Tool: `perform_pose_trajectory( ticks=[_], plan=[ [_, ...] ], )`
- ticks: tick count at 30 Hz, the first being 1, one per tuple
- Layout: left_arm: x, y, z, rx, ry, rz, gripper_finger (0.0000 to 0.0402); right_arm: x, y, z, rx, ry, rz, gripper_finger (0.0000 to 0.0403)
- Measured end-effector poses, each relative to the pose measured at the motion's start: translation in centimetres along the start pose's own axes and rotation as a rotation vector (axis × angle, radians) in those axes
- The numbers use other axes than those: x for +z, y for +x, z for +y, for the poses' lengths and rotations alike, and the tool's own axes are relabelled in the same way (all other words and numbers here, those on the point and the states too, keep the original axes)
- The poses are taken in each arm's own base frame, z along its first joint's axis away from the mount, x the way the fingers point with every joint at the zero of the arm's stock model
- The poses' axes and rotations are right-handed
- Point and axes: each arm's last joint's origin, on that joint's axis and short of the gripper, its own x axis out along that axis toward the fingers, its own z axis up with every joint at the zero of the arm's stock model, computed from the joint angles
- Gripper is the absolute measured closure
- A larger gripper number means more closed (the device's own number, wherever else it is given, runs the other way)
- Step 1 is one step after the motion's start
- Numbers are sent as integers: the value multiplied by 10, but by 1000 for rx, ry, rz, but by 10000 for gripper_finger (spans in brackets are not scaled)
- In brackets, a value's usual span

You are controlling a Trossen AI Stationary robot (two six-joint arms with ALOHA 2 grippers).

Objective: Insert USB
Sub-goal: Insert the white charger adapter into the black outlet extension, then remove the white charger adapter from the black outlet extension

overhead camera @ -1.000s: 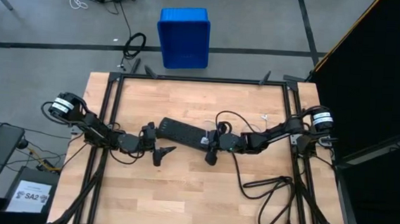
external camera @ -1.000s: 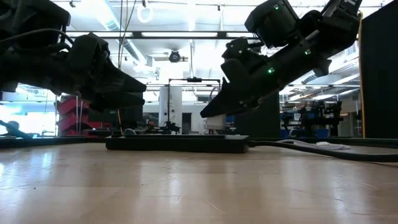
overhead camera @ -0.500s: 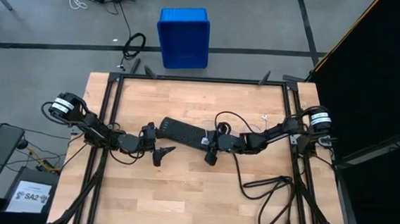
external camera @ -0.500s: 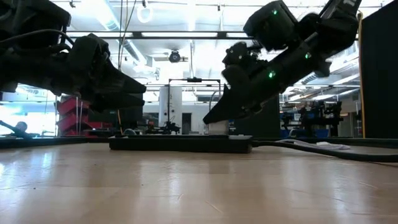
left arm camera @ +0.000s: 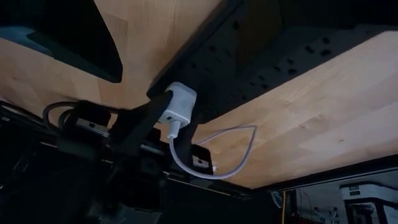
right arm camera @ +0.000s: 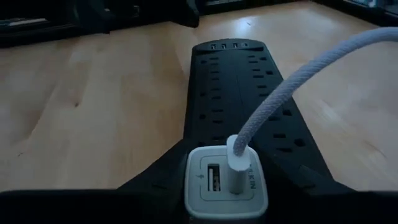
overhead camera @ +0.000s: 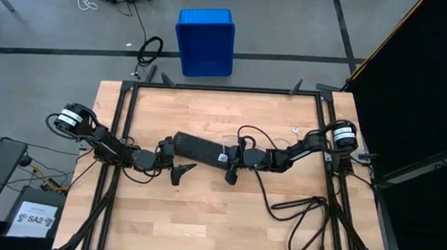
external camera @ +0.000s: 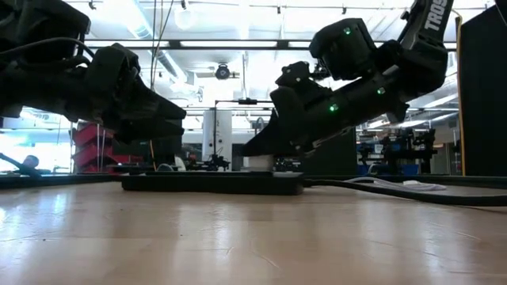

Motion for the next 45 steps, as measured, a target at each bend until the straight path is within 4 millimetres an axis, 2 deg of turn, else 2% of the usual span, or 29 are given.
perform_pose_trajectory(
  ticks=[5,7,10,13,18,25,29,33,37,41,45],
  plan=[
    [-1,0,0,2,3,5,106,-2,-1,3,43,-8,3,163],
    [-1,0,0,3,6,10,106,-1,-1,4,47,-7,-5,133],
    [-1,0,1,5,8,14,106,0,-2,7,47,-7,-8,113],
    [-1,0,1,5,8,13,106,3,-5,8,50,-18,-5,111],
    [-1,0,0,-2,9,14,106,24,-20,8,14,-32,-1,128],
    [0,0,-2,-52,4,17,106,49,-58,6,-12,-21,126,153],
    [6,0,-6,-137,28,-31,108,62,-78,11,-34,-55,115,171],
    [15,-2,-8,-156,69,-91,126,69,-98,17,-121,-132,95,201],
    [29,-14,-5,-167,133,-165,171,69,-117,24,-212,-205,110,249],
    [56,-29,8,-126,164,-295,242,64,-133,25,-210,-221,74,311],
    [66,-29,26,-15,211,-165,333,56,-148,16,-181,-228,11,369]
  ],
)
